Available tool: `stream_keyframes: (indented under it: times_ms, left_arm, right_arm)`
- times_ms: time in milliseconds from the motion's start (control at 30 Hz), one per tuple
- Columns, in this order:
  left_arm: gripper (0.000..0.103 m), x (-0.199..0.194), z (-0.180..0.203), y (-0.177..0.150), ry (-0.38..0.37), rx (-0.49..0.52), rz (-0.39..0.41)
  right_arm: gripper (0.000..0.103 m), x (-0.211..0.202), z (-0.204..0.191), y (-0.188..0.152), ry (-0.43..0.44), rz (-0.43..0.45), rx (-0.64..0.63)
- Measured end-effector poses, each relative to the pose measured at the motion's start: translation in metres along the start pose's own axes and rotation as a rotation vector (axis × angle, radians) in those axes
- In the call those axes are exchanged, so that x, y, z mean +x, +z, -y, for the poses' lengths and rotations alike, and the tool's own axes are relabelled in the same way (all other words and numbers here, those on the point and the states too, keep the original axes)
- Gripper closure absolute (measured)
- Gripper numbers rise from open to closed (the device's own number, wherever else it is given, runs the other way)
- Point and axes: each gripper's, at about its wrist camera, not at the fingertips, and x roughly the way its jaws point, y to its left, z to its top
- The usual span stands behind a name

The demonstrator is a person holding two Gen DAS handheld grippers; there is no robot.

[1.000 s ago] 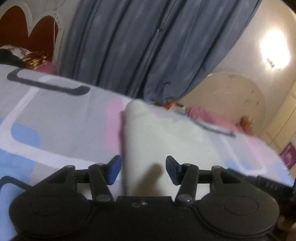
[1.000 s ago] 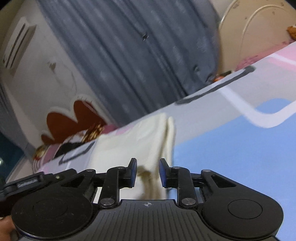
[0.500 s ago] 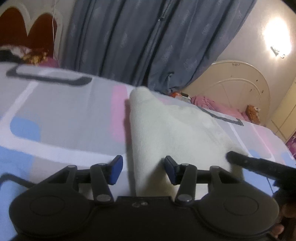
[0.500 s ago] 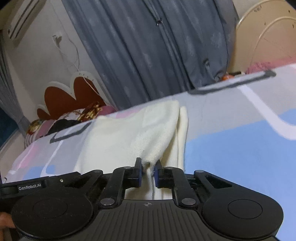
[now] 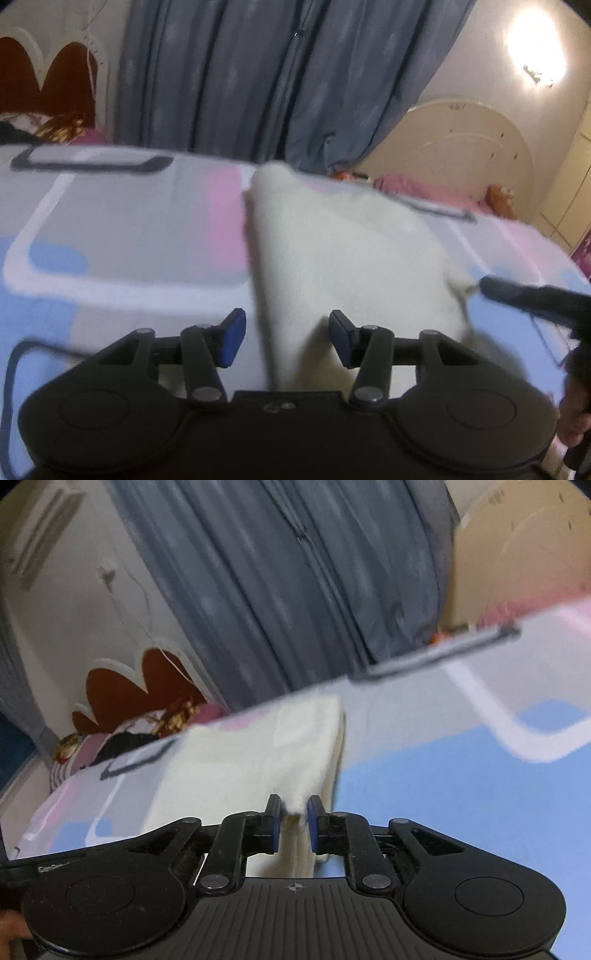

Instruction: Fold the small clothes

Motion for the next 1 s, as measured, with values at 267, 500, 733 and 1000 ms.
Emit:
stream_keyframes:
  times_ms: [267,500,733,1000]
  left_arm:
    - [0.055,-0.027,0.007,-0.042,0.001,0.079,-0.029]
    - [0.05,-0.002,0.029,0.05,-0.043,0.112,0.155]
    - [0.046,0.087,0.054,0.055,0.027,0.285,0.008]
    - [0.041,0.052,0.049,0.046,0.019,0.206,0.007]
  right_arm:
    - [0.09,-0.014,-0.027,-0.063,-0.022,-0.166,-0.225]
    - [0.09,0.006,-0.04,0.004,-0.056,0.049,-0.261]
    - [0.09,0.095,-0.029,0.01,-0.12,-0.094,-0.278]
    - [0.09,0.049,-0.034,0.005,-0.093,0.006,-0.276]
